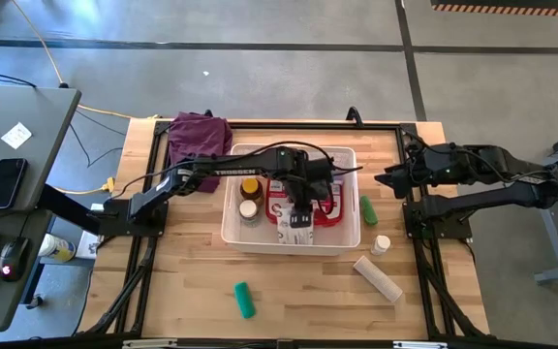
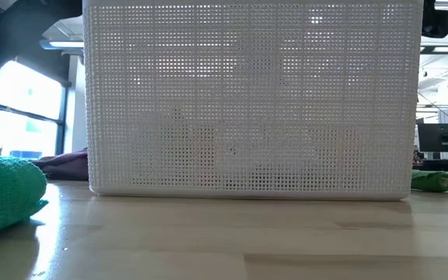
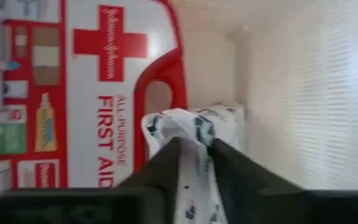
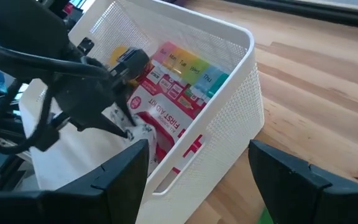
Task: Pick & place medical supplies in basket/bin
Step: Put the white mailer bag into the white bin
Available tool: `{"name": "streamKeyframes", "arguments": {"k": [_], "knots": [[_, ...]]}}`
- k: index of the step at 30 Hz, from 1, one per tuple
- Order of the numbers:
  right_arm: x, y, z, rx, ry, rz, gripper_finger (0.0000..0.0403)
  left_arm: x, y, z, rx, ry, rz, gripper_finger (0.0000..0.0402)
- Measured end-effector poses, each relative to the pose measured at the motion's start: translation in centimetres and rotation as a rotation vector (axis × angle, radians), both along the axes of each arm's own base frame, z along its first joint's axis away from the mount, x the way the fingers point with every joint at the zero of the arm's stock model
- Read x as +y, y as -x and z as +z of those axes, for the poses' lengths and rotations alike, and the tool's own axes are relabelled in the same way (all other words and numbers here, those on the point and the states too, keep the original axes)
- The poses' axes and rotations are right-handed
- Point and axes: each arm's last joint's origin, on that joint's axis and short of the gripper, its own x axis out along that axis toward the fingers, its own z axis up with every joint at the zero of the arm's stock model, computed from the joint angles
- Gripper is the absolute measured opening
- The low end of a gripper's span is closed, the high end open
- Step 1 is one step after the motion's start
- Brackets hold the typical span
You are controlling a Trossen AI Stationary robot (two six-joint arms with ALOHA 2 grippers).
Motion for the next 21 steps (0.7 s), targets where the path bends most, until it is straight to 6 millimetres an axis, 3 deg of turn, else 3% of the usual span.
{"name": "streamKeyframes", "arguments": {"k": [3,5,11,16,21], "knots": [[0.0,0.0,0.0,0.001,0.011,-0.007,0.0265,-0.3,0.0,0.1,-0.010,0.050,-0.041,0.0046],[0.0,0.0,0.0,0.001,0.007,-0.002,0.0265,-0.5,-0.1,0.1,-0.023,0.085,-0.056,0.0022],[0.0,0.0,0.0,-0.001,-0.005,0.012,0.0265,-0.6,-0.3,1.6,-0.096,0.108,-0.033,0.0056],[0.0,0.0,0.0,-0.001,0.001,0.006,0.0265,-0.6,-0.2,4.4,-0.257,0.105,-0.038,0.0021],[0.0,0.1,0.0,0.002,0.013,0.007,0.0265,-0.6,0.2,5.3,-0.283,0.095,-0.026,0.0036]]}}
